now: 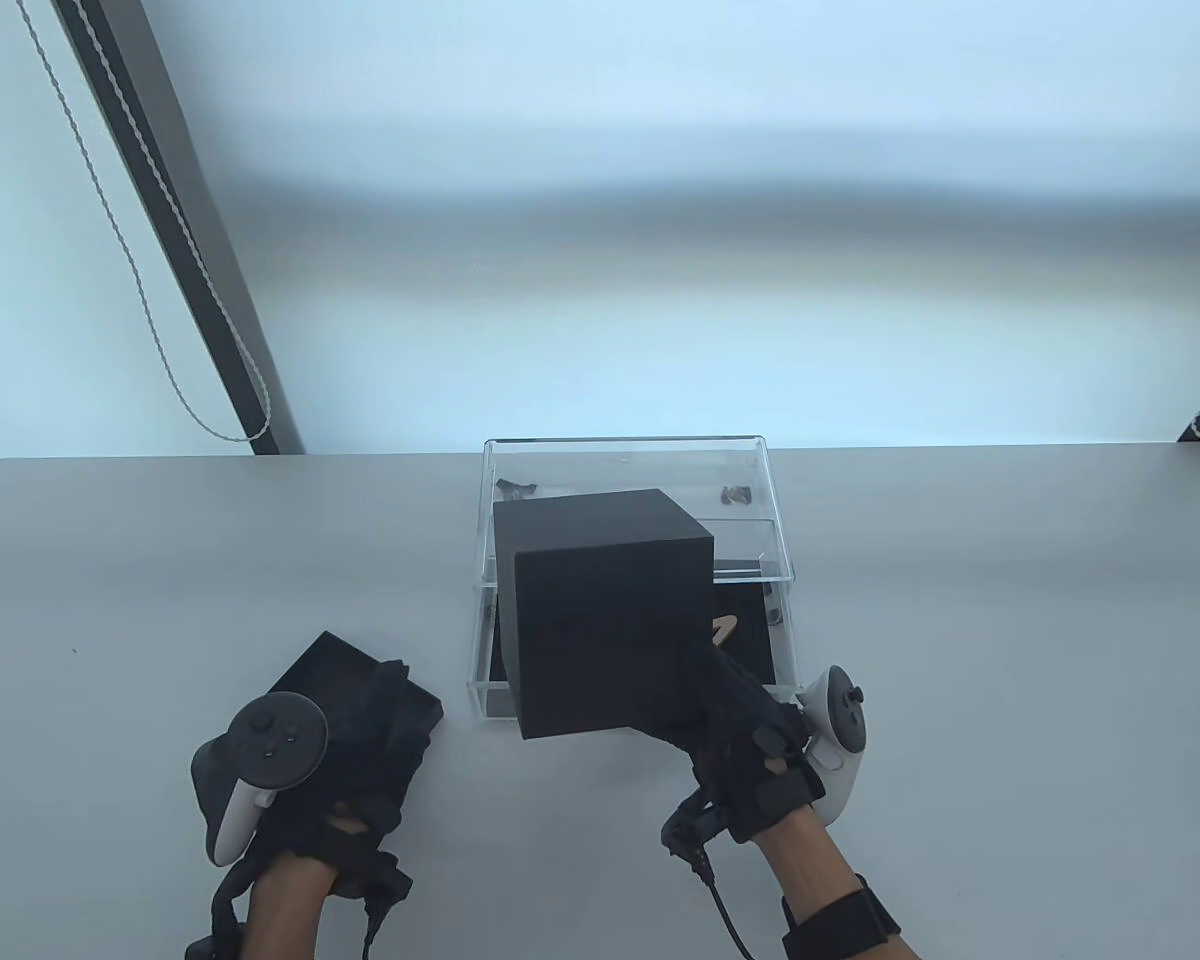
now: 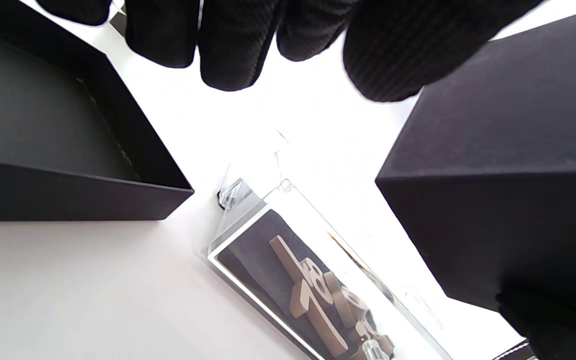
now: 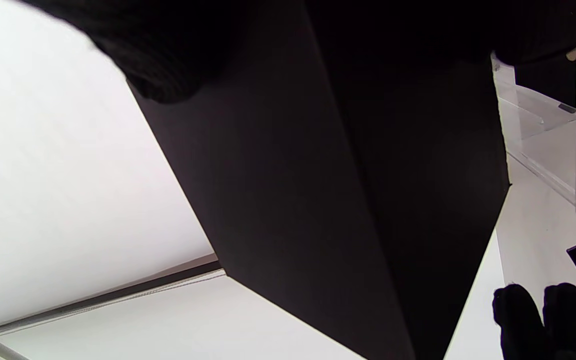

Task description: Pour number blocks into a drawer

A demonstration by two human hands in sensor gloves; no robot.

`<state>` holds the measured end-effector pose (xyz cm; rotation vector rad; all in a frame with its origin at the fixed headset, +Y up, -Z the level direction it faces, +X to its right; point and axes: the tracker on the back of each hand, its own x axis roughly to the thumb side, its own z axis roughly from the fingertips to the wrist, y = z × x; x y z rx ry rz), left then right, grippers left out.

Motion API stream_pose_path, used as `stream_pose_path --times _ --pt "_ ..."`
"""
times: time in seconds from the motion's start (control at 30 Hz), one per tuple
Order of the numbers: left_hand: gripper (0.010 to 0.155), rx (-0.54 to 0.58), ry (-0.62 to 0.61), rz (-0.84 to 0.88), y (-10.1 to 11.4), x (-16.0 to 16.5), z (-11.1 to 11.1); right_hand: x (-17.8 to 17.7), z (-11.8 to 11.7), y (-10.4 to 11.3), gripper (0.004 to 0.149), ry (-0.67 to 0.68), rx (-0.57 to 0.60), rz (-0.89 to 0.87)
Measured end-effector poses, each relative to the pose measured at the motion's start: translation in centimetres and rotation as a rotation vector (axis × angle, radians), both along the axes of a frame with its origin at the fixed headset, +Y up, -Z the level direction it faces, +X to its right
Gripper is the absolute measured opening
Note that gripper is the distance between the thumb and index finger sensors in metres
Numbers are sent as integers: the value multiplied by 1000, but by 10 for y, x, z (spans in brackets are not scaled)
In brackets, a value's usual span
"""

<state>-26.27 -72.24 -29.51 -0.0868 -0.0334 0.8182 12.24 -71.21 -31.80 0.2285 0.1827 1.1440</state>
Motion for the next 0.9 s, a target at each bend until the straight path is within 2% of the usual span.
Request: stream_pose_path --times 0.4,0.6,0.9 --pt "72 -9 -1 -13 -1 1 1 29 28 30 47 -65 261 383" --pt "72 -24 9 -32 -5 1 1 30 40 26 46 -85 365 528" --pt "72 -49 15 -49 -11 1 -1 22 55 32 45 -85 521 755"
